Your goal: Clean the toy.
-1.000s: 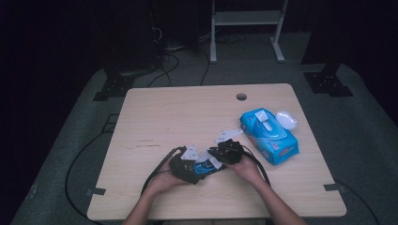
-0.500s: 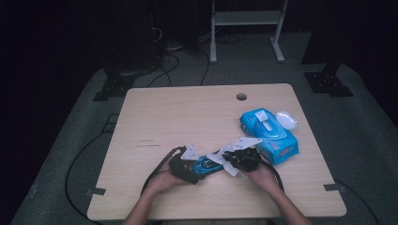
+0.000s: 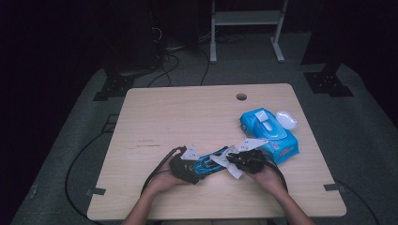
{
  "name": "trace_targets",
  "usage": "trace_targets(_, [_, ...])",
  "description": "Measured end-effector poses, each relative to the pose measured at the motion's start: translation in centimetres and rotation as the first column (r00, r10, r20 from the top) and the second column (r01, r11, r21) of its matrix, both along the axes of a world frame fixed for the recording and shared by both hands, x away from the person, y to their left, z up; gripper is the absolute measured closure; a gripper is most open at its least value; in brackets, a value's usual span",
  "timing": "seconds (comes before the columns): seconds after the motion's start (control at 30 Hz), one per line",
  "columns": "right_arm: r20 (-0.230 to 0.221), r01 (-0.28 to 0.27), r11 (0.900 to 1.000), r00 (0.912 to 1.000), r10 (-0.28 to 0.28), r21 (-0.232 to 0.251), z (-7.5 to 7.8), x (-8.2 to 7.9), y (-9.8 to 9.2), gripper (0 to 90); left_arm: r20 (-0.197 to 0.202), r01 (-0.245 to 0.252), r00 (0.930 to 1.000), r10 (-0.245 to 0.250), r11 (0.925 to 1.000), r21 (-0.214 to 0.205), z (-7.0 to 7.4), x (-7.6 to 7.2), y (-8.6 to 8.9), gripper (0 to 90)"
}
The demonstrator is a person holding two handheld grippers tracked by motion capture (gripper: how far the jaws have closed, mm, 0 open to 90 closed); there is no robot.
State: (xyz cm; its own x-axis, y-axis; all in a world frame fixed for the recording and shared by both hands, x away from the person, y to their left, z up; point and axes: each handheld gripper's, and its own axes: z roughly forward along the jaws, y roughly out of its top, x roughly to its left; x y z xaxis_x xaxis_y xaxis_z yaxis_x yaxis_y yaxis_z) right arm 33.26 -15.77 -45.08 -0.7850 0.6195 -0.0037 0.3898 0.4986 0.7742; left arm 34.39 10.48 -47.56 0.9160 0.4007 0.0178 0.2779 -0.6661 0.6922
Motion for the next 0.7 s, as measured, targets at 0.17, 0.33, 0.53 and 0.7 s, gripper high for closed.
trace_targets(0.17, [-0.045, -0.025, 0.999, 0.9986, 0.027, 0.038, 0.0, 0.2, 0.5, 63.3, 0.0, -0.003, 1.0, 0.003, 1.0, 0.001, 0.0, 0.0, 0.0, 24.7])
trace_targets(0.33, [-0.004, -0.054, 0.9985, 0.9985, 0.054, 0.003, -0.5, -0.2, 2.0, 56.4, -0.001, -0.005, 1.0, 0.005, 1.0, 0.002, 0.0, -0.1, 0.0, 24.7])
trace_targets(0.53, [0.048, -0.022, 0.9987, 0.9986, 0.024, -0.046, -0.3, -0.1, 1.2, 79.6, -0.001, -0.003, 1.0, 0.003, 1.0, 0.004, 0.0, 0.0, 0.0, 24.7])
trace_targets(0.7, [0.047, -0.039, 0.9992, 0.9981, 0.04, -0.009, -0.5, -0.6, 1.6, 81.6, -0.003, 0.001, 1.0, -0.001, 1.0, 0.008, 0.1, 0.0, -0.1, 24.8])
